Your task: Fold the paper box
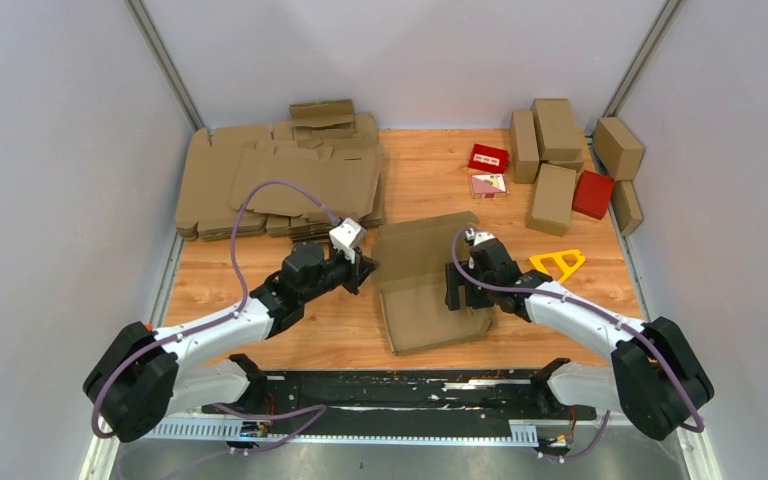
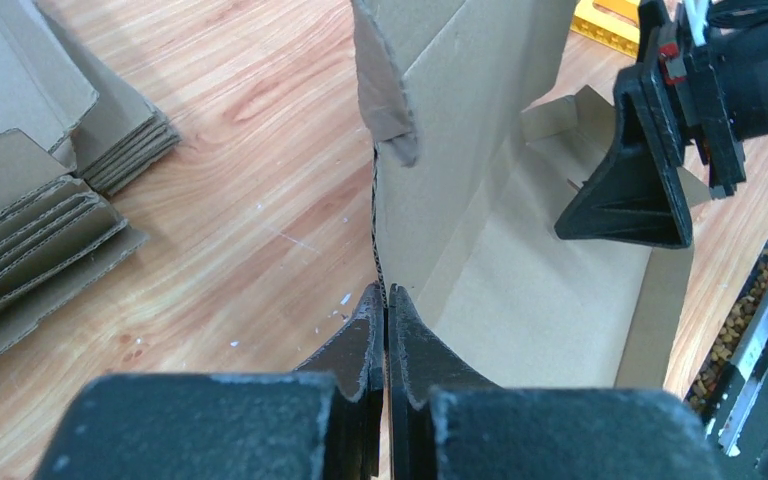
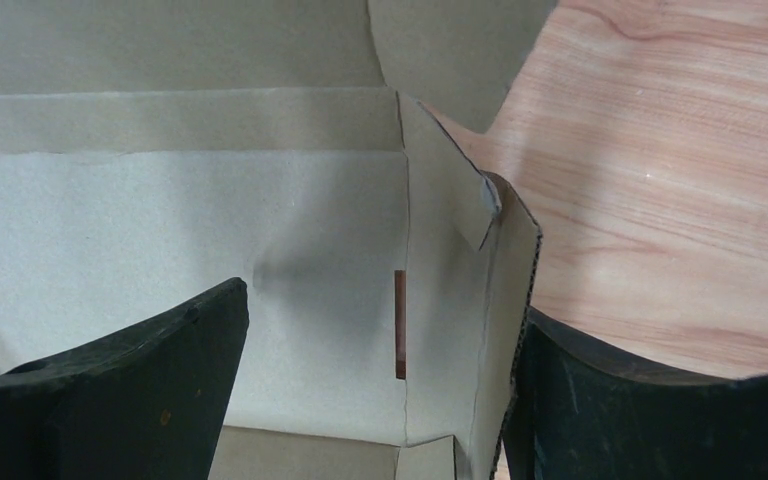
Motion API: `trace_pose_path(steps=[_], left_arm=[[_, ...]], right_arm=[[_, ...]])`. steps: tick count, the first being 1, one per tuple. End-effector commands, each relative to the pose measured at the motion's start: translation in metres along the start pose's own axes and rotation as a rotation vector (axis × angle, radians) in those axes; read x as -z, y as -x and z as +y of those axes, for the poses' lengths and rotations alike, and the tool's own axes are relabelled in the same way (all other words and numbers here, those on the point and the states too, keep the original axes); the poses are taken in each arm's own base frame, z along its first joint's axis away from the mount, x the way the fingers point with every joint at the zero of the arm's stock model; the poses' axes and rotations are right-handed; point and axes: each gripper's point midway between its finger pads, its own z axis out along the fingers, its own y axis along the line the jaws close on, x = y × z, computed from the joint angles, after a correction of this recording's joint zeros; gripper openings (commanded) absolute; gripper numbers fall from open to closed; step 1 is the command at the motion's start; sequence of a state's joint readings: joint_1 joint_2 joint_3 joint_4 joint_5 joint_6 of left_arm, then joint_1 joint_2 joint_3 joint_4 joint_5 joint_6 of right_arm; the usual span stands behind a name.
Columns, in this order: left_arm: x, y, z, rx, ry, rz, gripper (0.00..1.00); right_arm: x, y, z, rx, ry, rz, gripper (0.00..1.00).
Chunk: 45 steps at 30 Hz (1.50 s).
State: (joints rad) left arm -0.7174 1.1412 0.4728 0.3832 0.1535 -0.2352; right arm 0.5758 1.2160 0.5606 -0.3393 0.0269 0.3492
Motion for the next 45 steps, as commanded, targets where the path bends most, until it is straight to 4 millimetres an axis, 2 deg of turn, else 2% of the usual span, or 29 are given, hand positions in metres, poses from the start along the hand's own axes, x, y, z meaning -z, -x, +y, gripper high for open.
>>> trace_pose_path(steps=[1,5,9,15,21,28,31,35,40,45], left_arm=[[0.008,0.017,-0.005,-0.103,0.006,-0.095,0.00],[0.012,0.018,-0.009,-0.136,0.005,-0.117,0.00],[0.011,0.016,-0.010,-0.145,0.009,-0.105,0.00],[0.009,0.014,-0.005,-0.150,0.040,-0.087,0.00],[0.009,0.014,-0.002,-0.159,0.053,-0.091,0.00],[0.010,0.014,-0.007,-0.188,0.044,-0.108,0.00],[0.011,0.015,-0.007,-0.205,0.057,-0.120,0.00],[0.011,0.015,-0.010,-0.233,0.059,-0.128,0.00],[0.012,0.014,-0.013,-0.273,0.069,-0.132,0.00],[0.011,0.011,-0.020,-0.320,0.063,-0.130,0.00]], right_arm=[[0.008,0.027,0.008,-0.028,0.012,-0.087,0.86],[0.017,0.036,0.000,-0.039,-0.008,-0.132,0.90],[0.036,0.056,-0.006,-0.023,-0.028,-0.208,0.94],[0.084,0.100,-0.004,-0.005,-0.030,-0.409,0.94],[0.135,0.140,0.018,0.037,0.072,-0.580,0.93],[0.177,0.167,0.036,-0.172,0.107,-0.520,0.91],[0.178,0.162,0.031,-0.388,0.047,-0.425,0.91],[0.173,0.157,0.051,-0.657,0.116,-0.316,0.88],[0.163,0.156,0.070,-0.818,0.213,-0.256,0.85],[0.142,0.147,0.071,-0.942,0.218,-0.218,0.81]])
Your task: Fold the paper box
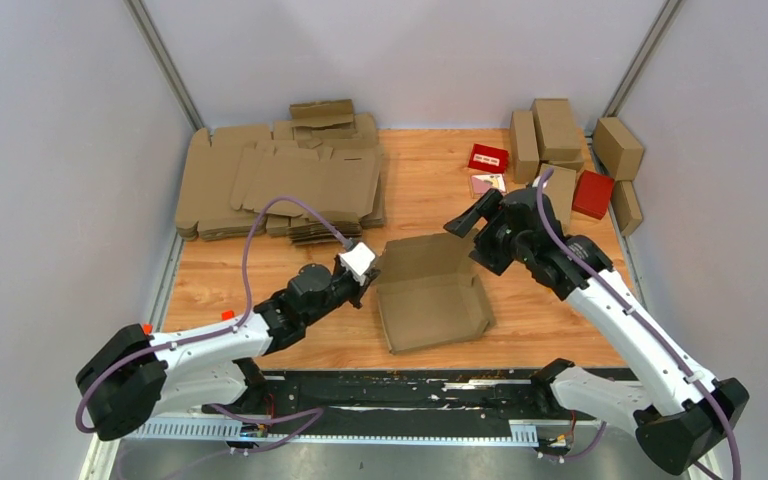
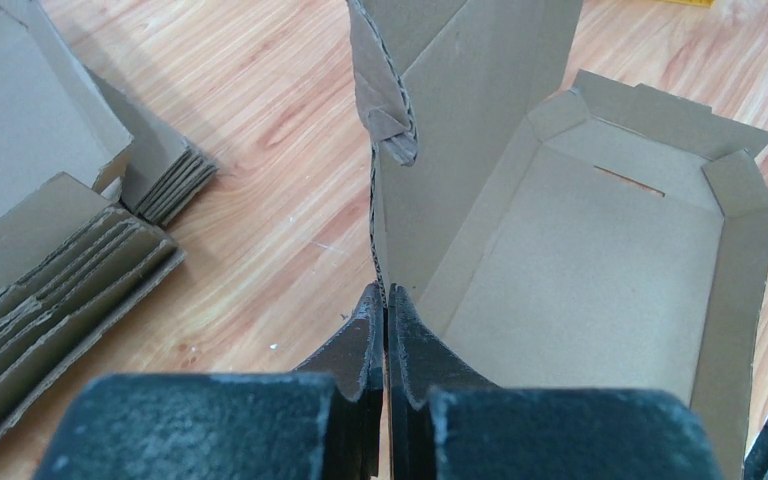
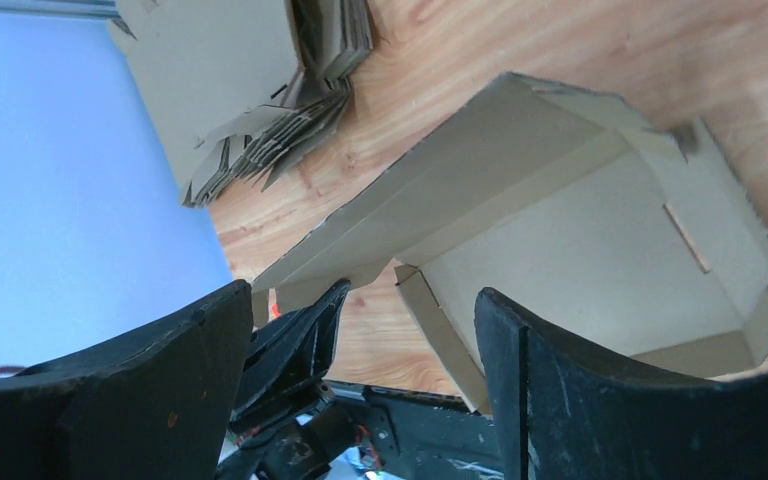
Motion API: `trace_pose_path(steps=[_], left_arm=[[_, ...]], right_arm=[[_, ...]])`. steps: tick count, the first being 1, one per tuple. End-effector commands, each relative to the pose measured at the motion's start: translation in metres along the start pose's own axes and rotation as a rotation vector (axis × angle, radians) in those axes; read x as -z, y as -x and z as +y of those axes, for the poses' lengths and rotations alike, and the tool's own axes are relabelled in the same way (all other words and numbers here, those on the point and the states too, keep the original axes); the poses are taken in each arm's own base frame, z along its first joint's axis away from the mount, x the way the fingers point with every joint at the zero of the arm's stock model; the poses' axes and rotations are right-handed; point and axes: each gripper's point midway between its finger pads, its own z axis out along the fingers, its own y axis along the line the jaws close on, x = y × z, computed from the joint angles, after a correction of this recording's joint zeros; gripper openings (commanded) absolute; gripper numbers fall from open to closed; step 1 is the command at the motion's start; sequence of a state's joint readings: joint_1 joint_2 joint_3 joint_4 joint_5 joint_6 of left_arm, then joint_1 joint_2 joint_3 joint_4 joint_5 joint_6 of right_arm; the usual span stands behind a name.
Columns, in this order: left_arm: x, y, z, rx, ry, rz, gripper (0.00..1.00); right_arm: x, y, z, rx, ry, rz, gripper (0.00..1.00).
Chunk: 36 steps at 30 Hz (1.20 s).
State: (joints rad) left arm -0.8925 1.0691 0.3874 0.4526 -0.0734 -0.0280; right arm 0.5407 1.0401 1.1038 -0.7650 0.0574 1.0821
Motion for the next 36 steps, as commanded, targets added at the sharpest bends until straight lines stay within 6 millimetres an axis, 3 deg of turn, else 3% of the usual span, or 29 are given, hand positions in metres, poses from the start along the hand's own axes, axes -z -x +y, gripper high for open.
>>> trace_pose_path(steps=[1,11,15,18,24,26,30,33,36], left_arm=[[0.000,0.019,-0.002,-0.076,0.016,-0.071,0.00],[0.002,0.021,-0.013,-0.123,0.008,-0.084,0.00],[0.002,0.023,-0.016,-0.140,-0.001,-0.091,0.00],[0.003,0.024,-0.019,-0.151,-0.009,-0.102,0.00],[0.004,0.025,-0.017,-0.150,0.002,-0.109,0.01],[0.004,0.025,-0.015,-0.143,0.013,-0.108,0.06],[0.006,0.027,-0.013,-0.127,0.028,-0.119,0.19],[0.006,0.028,-0.007,-0.080,0.065,-0.125,0.48],[0.006,0.027,-0.005,-0.057,0.083,-0.123,0.65]], right_arm=[[-0.011,-0.009,0.007,-0.202,0.029,0.032,0.81],[-0.042,-0.014,-0.006,-0.295,-0.019,0.028,0.76],[-0.049,-0.019,-0.017,-0.298,-0.046,0.033,0.66],[-0.048,-0.021,-0.020,-0.293,-0.053,0.038,0.52],[-0.040,-0.024,-0.025,-0.291,-0.043,0.043,0.07],[-0.037,-0.024,-0.026,-0.293,-0.035,0.039,0.00],[-0.032,-0.024,-0.021,-0.291,0.000,0.040,0.00],[-0.032,-0.024,-0.020,-0.293,0.000,0.043,0.00],[-0.032,-0.030,-0.020,-0.297,0.002,0.075,0.00]])
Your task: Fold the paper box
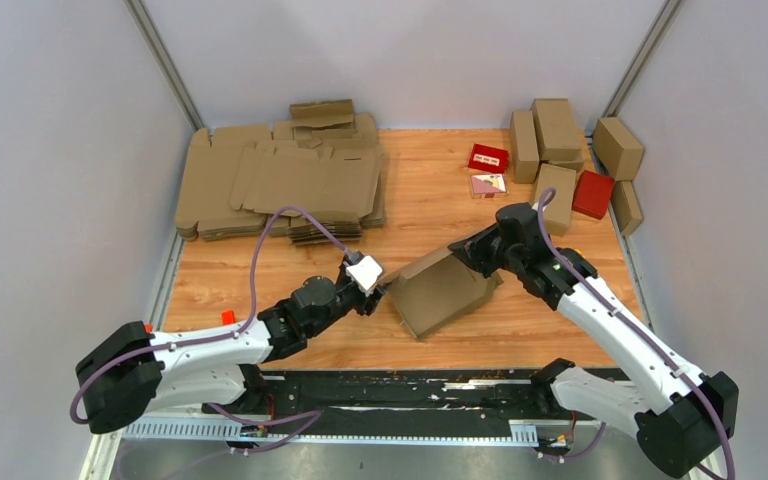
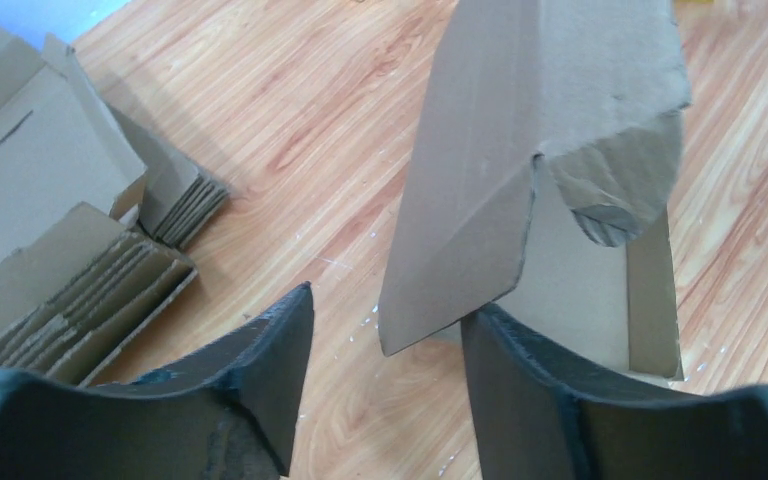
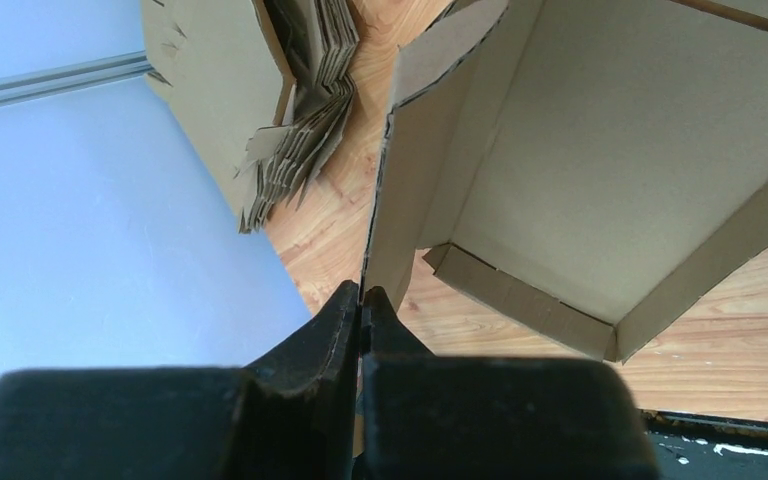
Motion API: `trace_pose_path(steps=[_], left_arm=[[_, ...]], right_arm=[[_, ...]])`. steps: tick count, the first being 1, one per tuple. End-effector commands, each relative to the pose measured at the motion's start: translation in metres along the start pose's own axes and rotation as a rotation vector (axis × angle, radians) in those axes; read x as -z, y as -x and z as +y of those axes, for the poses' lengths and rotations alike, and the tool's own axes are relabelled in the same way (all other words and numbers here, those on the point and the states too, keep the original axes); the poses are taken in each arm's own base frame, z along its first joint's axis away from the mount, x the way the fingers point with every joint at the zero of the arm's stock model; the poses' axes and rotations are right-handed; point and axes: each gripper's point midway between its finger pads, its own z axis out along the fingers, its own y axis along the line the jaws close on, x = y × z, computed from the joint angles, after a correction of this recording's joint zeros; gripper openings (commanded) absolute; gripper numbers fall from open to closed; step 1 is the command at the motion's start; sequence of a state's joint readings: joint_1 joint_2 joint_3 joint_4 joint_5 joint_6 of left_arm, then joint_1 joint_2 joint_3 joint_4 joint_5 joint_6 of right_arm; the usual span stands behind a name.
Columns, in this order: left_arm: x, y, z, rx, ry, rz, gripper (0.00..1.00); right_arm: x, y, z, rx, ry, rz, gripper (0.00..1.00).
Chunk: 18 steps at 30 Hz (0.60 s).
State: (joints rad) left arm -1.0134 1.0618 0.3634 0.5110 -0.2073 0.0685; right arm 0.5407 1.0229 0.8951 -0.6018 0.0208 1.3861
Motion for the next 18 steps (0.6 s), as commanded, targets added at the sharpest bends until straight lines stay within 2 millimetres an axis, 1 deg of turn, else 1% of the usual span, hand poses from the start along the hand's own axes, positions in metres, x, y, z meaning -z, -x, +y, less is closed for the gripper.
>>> trace_pose_path(steps=[1,4,7,9,12,14,15,16,17,18], left_arm=[[0.001,0.020,0.013,0.058,0.073,-0.075,0.68],[0.000,0.019,0.014,0.062,0.082,-0.070,0.74],[-0.002,0.021,0.011,0.048,0.061,-0.078,0.79],[-0.005,0.023,0.009,0.032,0.049,-0.083,0.78],[-0.013,0.030,0.002,0.005,0.014,-0.109,0.73],[-0.019,0.035,-0.005,-0.002,-0.021,-0.109,0.64],[-0.022,0.037,-0.007,-0.005,-0.033,-0.108,0.56],[-0.024,0.036,-0.009,-0.006,-0.043,-0.097,0.43],[-0.025,0.036,-0.009,-0.004,-0.045,-0.088,0.29],[-0.026,0.036,-0.008,-0.003,-0.039,-0.082,0.18]], right_arm=[[0.000,-0.007,0.000,0.004,0.011,0.040,0.00],[0.000,-0.009,0.001,-0.001,0.012,0.052,0.00],[0.000,-0.010,0.002,-0.006,0.015,0.060,0.00],[0.000,-0.012,0.004,-0.009,0.019,0.069,0.00],[0.000,-0.014,0.007,-0.009,0.023,0.084,0.00],[0.000,-0.017,0.008,-0.005,0.020,0.095,0.00],[0.000,-0.017,0.008,0.000,0.019,0.095,0.02],[-0.001,-0.017,0.008,0.014,0.019,0.096,0.06],[-0.001,-0.016,0.007,0.034,0.017,0.091,0.15],[0.000,-0.012,0.006,0.062,0.010,0.072,0.23]])
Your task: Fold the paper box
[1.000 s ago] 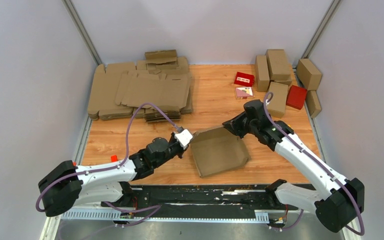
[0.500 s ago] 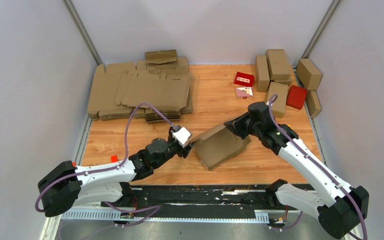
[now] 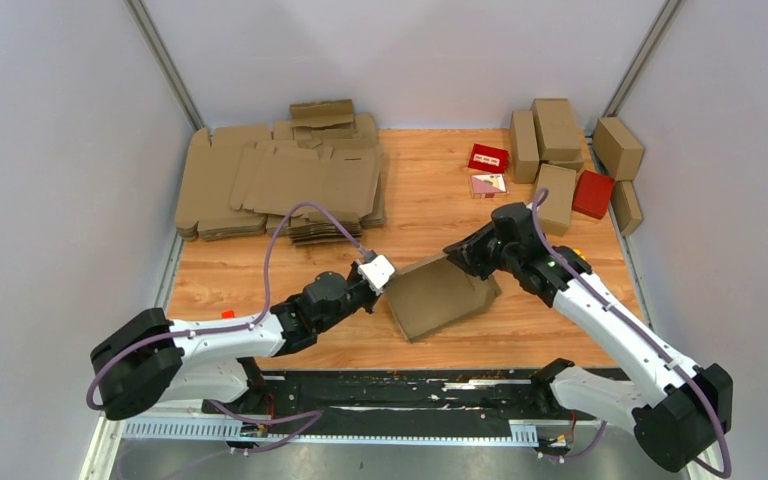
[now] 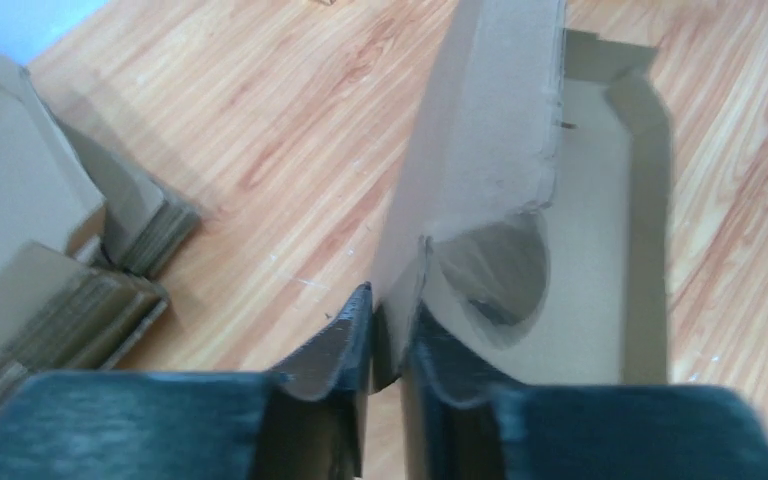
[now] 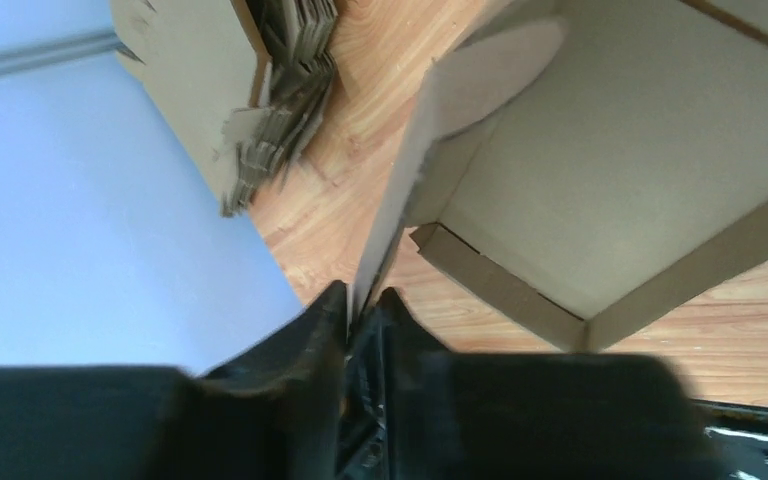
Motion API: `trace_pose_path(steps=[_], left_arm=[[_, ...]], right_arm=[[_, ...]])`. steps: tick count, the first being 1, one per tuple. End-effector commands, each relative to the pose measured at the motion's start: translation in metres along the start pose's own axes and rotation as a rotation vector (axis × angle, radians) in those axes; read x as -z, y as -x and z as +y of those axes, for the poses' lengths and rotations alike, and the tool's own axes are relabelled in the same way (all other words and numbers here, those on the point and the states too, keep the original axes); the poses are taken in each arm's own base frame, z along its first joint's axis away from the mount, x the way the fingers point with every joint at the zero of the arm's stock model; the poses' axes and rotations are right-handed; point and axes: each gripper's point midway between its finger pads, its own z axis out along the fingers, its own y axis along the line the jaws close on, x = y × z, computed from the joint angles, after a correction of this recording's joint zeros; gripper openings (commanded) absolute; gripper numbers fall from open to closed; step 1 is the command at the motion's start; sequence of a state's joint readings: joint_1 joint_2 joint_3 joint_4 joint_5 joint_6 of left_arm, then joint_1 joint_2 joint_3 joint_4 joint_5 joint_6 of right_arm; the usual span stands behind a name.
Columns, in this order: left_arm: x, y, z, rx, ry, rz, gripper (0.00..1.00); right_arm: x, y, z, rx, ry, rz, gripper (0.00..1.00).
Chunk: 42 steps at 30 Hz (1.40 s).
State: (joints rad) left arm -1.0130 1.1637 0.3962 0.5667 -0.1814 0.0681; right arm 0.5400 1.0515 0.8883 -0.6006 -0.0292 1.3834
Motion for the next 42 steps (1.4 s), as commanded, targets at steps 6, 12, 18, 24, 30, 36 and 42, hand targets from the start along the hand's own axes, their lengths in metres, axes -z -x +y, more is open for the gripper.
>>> trace_pose_path(steps=[6,12,18,24,30,36,42], left_arm=[[-0.001,0.038,0.008,0.004,0.025,-0.112,0.00],[0.000,0.035,0.012,0.010,0.052,-0.099,0.00],[-0.001,0.025,0.021,0.013,0.110,-0.036,0.00],[-0.002,0.018,0.024,0.028,0.130,0.019,0.00],[-0.001,0.015,0.028,0.059,0.127,0.061,0.00],[0.001,0.018,0.025,0.063,0.100,0.043,0.00],[0.001,0.025,0.017,0.092,0.057,0.027,0.00]], right_arm=[[0.031,0.045,-0.001,0.283,-0.014,-0.246,0.80],[0.058,0.081,-0.044,0.585,-0.134,-0.432,0.90],[0.051,0.075,-0.086,0.685,-0.095,-0.443,0.90],[0.014,0.062,-0.112,0.715,-0.080,-0.381,0.96],[-0.025,0.064,-0.131,0.612,-0.077,-0.214,0.96],[-0.036,0.067,-0.111,0.737,0.031,-0.194,0.93],[-0.048,0.068,-0.106,0.802,0.055,-0.174,0.85]])
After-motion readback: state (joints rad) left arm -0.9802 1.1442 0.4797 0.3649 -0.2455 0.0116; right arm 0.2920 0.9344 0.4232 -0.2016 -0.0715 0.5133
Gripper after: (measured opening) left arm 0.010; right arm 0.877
